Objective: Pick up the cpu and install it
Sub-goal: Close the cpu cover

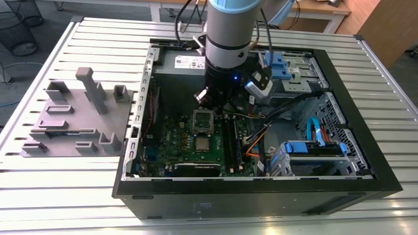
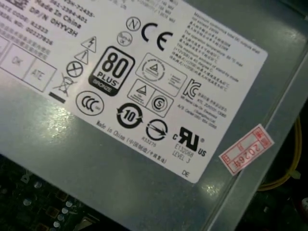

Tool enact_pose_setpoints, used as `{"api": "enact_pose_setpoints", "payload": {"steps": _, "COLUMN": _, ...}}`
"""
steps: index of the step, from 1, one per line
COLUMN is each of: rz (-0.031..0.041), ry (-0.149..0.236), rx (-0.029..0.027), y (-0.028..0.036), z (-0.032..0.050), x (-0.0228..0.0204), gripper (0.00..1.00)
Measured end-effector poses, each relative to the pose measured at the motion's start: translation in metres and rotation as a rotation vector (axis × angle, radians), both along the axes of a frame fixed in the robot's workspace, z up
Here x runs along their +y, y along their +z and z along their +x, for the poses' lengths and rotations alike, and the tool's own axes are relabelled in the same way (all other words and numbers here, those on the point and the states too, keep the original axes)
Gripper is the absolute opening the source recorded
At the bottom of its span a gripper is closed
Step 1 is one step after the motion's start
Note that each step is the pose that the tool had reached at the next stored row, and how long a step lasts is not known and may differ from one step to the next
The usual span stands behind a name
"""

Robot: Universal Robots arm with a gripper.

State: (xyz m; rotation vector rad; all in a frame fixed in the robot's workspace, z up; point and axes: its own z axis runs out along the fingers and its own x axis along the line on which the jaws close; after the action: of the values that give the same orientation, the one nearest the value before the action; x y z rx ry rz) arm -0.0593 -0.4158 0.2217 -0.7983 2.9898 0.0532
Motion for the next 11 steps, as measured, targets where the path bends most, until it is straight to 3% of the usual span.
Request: {"api": "enact_pose_setpoints", "payload": {"steps": 11, "rz": 0.0002, "ry": 0.027, "rx": -0.0099, "y": 0.0066, "z": -0.0073, "x": -0.0002, "gripper": 0.11}}
